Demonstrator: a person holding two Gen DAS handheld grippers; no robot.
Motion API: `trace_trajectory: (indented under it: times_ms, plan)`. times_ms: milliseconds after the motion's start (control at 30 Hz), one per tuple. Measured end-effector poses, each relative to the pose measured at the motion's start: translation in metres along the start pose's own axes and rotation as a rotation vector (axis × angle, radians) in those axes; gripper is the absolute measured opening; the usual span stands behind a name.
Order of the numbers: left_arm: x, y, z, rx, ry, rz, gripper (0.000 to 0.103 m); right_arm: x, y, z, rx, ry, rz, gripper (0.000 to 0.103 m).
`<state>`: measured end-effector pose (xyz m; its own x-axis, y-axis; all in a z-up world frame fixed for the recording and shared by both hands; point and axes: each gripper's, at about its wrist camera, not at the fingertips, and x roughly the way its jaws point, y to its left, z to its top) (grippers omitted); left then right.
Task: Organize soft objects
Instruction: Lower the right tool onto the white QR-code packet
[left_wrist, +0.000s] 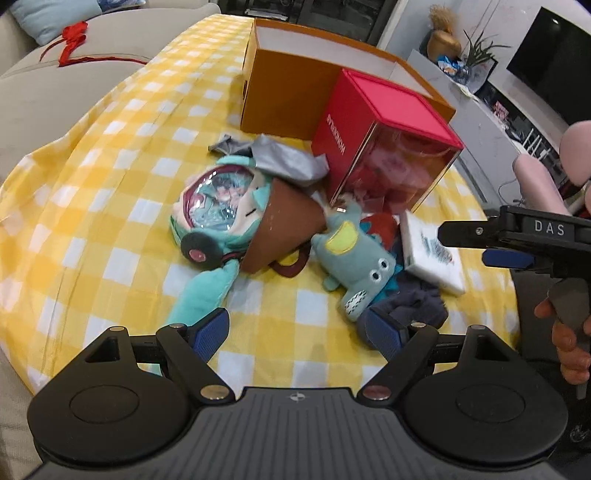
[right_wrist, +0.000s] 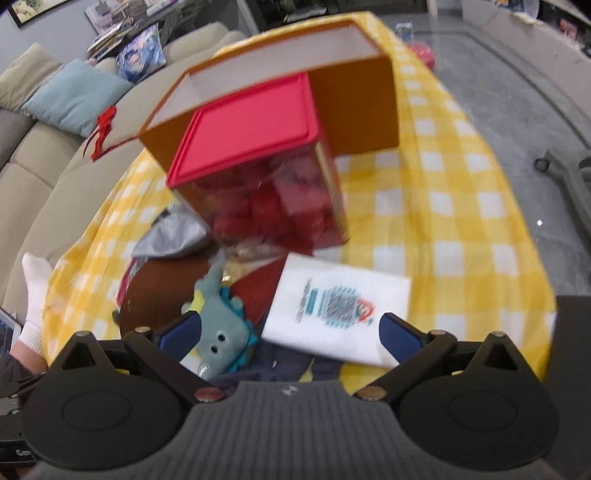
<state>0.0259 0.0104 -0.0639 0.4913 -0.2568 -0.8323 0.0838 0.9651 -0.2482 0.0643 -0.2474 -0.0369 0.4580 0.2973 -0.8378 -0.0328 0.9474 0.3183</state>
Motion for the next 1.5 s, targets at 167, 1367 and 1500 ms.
trace_trajectory:
  times_ms: [167,1367,1500]
  plan:
    - [0.004,0.006,-0.003,-0.018,0.012,-0.020,0.098,0.012,-0.001,0.001,-0.026,0.006,0.022,0.100]
    - [0.019,0.003,-0.014,-0.016,0.097,0.000,0.098,0.043,-0.005,0.013,-0.130,0.036,-0.207,0.100]
    - [0.019,0.005,-0.013,-0.028,0.103,0.001,0.098,0.039,0.005,0.014,-0.305,0.093,-0.152,0.100]
